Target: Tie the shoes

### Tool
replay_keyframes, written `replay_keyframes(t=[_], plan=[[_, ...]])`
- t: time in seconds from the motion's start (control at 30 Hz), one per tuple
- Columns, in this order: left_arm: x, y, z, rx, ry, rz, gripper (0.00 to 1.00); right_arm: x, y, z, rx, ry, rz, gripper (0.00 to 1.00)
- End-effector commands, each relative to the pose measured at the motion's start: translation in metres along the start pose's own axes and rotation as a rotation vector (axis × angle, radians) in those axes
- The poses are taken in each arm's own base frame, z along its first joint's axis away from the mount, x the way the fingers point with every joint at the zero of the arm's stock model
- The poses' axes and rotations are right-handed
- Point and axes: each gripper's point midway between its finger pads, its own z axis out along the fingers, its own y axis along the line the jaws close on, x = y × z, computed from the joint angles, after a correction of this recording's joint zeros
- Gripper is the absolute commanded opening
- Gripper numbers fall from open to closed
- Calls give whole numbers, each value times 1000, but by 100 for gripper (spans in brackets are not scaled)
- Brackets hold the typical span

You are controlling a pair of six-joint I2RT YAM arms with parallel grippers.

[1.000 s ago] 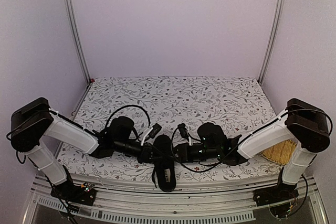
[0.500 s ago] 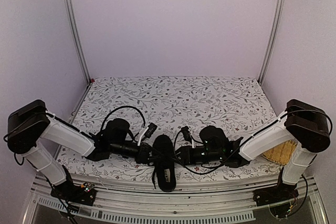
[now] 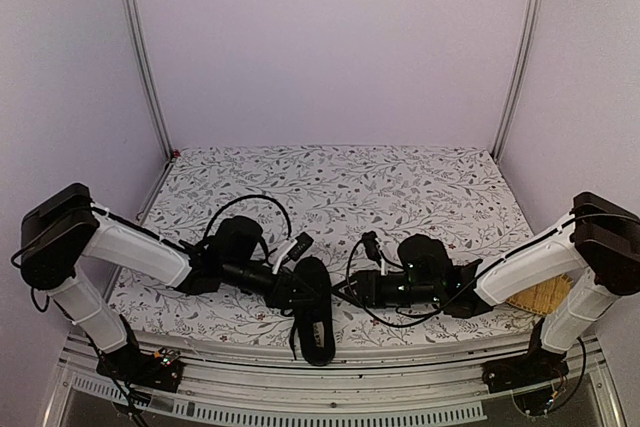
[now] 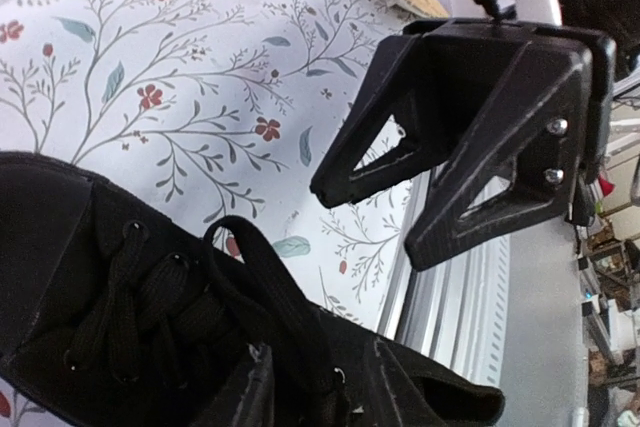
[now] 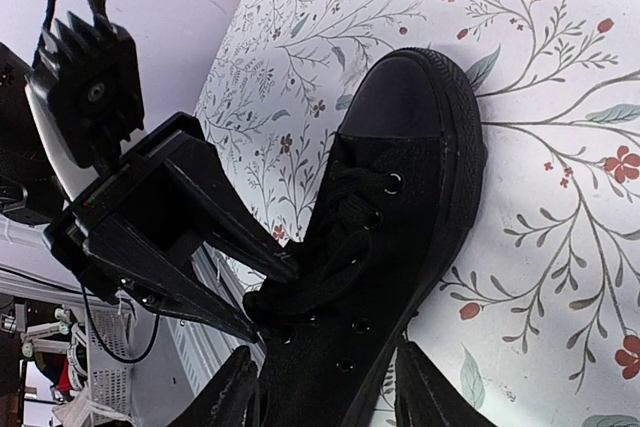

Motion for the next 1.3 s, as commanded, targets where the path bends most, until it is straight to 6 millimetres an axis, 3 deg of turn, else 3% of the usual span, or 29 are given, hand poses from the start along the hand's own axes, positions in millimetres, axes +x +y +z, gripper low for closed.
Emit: replay_keyframes(t=[0.0,0.17,0.27,0.53,0.77,1.27], plan=[[13,3,4,11,65,1,28,-4,-2,-5,17,-18,-5,46],[14,7,4,-6,68,-5,32,-4,-1,-3,16,-11,-14,46],[17,9,4,-14,77,-10,28,-3,-1,0,15,1,-19,47],[22,3,-1,21,48,-46,0,4,8,16,-33,64,-37,43],[8,-9,-11,70,-68,-61,0,9,13,25,-66,95,-40,38],[9,-17,-19,114,-112,-74,0,8,26,37,-126,114,-49,31]])
